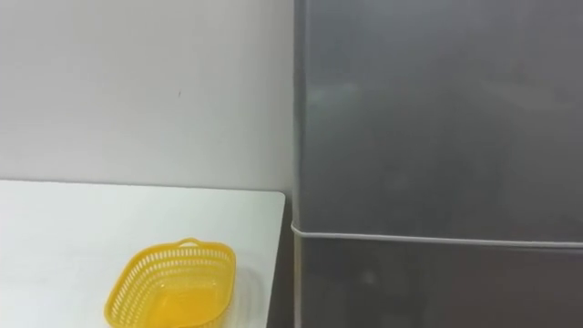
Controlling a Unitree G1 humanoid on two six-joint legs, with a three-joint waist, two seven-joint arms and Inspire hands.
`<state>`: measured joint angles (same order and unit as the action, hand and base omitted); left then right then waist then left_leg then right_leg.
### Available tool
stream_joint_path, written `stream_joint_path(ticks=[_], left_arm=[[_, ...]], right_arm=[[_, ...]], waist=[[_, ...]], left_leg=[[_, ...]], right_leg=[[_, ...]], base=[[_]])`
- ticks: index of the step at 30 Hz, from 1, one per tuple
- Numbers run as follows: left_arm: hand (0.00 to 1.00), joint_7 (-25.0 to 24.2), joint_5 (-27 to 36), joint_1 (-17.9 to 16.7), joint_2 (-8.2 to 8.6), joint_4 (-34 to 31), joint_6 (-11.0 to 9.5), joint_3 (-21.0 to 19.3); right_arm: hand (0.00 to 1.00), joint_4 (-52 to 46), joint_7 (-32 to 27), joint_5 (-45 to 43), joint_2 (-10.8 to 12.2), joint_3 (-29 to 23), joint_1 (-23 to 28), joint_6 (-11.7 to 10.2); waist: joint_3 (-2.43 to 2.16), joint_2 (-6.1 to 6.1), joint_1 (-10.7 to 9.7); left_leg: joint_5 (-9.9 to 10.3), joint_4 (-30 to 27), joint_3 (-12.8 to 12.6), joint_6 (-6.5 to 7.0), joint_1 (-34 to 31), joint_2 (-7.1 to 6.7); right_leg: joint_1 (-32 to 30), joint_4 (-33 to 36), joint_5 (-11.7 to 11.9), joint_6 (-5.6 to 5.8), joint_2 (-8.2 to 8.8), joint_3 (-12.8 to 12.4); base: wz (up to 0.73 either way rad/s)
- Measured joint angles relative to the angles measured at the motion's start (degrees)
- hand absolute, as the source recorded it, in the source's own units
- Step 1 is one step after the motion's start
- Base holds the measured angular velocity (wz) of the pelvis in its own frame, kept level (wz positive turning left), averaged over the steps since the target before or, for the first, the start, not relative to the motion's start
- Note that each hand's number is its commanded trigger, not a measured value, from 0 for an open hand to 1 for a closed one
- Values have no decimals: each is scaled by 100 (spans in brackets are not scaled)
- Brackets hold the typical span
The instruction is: Retrieve from the upper fridge
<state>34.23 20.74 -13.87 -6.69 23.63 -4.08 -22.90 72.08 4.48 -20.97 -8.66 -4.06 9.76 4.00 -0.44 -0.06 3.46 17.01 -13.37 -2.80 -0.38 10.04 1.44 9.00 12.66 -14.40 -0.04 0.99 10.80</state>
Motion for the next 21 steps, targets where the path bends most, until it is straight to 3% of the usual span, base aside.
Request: stream_joint_path(ticks=[1,5,9,16,19,21], left_arm=[[0,90,0,-12,16,-200,-16,-4],[0,670,-1,-109,32,-1430,-414,-122],[0,1073,-154,-86,10,-2444,-738,-303],[0,1136,-141,-84,-132,-3586,-847,-383],[0,962,-121,36,-339,-3992,-874,-389],[0,665,-96,97,-438,-4284,-877,-383]], right_arm=[[0,-5,0,-2,-1,-1,46,-13],[0,-100,2,24,-2,-4,225,-69],[0,-117,5,-5,27,-5,319,-154],[0,-69,109,-6,43,58,337,-145],[0,-5,205,18,41,55,331,-141],[0,14,272,23,40,53,310,-141]], waist=[[1,-1,22],[-4,52,141],[-3,74,106],[5,97,126],[18,104,103],[23,114,-16]], left_leg=[[0,-5,10,0,-12,0],[-3,29,12,5,52,-2],[-25,64,38,27,53,-13],[-36,55,31,37,61,-23],[-42,48,61,47,43,-31],[-52,38,132,57,-2,-50]], right_leg=[[-4,-1,8,0,0,6],[45,6,10,2,1,-30],[23,31,9,3,12,-41],[-7,48,8,5,23,-73],[7,6,12,12,23,-90],[-3,0,15,18,46,-36]], base=[[7],[-5],[0],[0],[5],[13]])
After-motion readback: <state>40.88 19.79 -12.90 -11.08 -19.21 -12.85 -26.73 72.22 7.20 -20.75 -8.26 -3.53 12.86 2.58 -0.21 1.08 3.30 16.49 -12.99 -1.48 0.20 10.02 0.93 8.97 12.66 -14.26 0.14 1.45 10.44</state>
